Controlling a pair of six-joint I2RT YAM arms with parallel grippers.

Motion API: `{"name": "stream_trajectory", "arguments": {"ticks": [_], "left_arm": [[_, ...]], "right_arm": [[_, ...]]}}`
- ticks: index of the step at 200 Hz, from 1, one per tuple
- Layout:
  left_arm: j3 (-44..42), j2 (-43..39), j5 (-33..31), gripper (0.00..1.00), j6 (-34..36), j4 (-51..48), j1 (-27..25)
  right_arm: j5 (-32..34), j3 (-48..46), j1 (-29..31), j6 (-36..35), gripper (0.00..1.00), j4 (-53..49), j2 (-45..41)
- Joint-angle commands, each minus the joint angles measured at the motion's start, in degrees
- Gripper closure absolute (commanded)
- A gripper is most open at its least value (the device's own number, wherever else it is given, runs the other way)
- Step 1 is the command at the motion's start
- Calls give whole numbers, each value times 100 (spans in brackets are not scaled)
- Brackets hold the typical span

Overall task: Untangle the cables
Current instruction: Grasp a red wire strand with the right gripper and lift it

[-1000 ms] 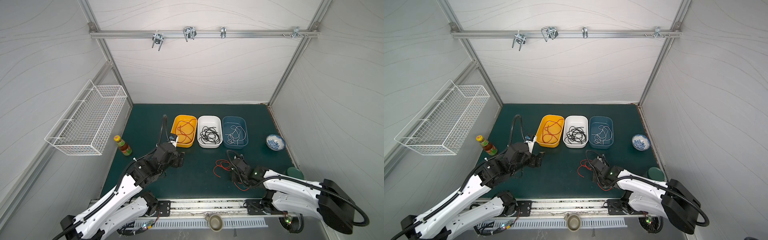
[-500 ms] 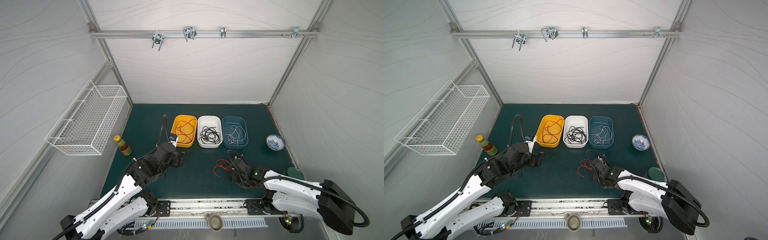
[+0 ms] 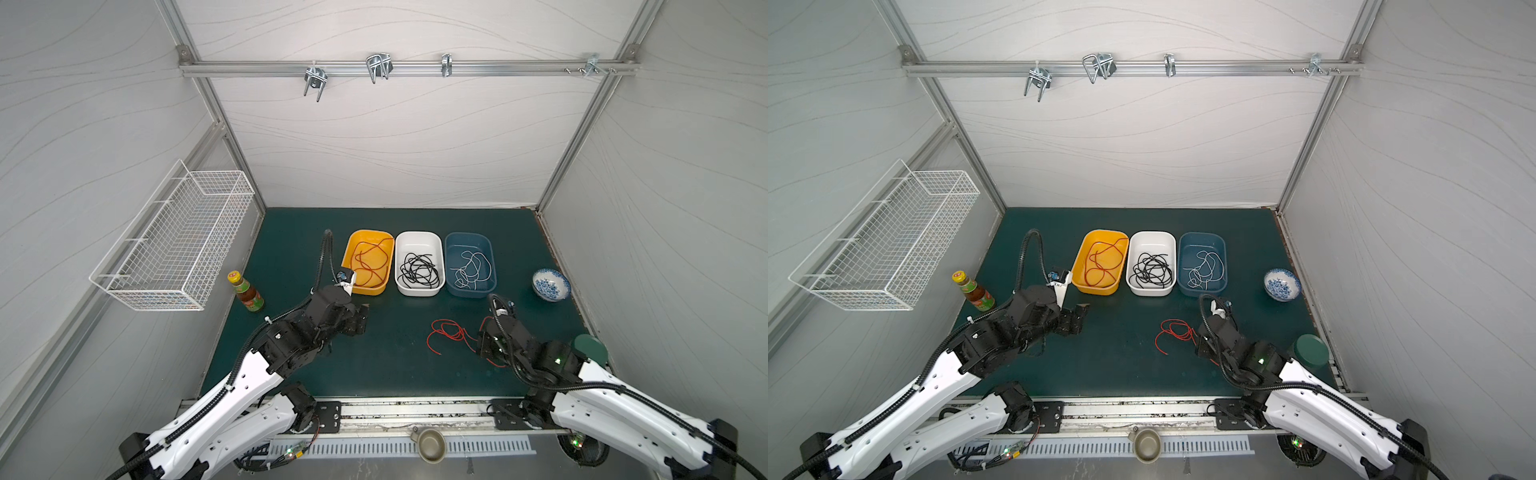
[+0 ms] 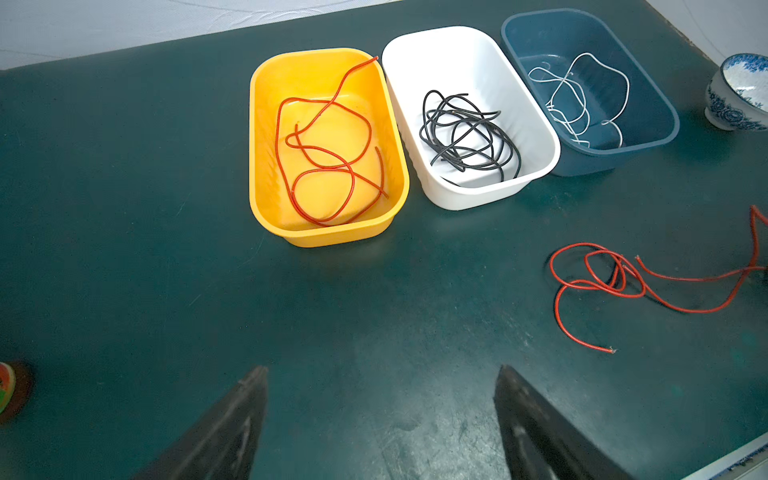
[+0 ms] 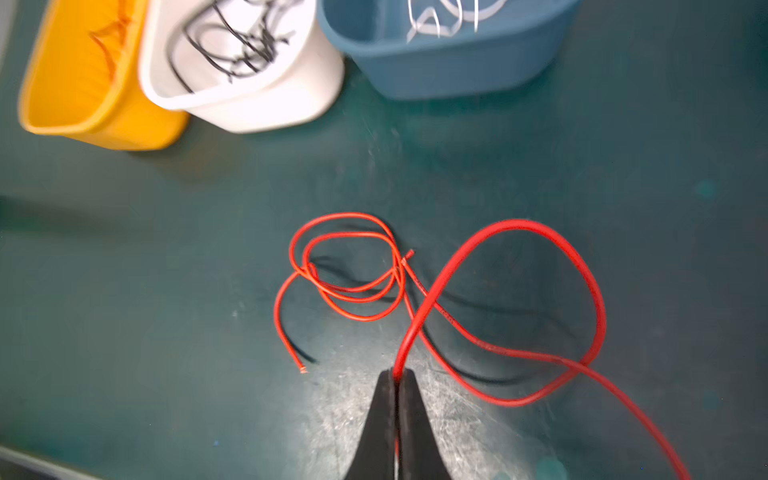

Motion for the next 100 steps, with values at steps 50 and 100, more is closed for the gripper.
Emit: {"name": "stream_trajectory", "arguments": {"ticks": [50,100], "left_arm": [[343,-424,-201,13,-246,-573,6],[1,-863,-429,12,-283,-634,14]], "right_arm": [[613,2302,-36,-962,100,-1344,121],[348,3493,-35,-1710,100,-1012,912]]}}
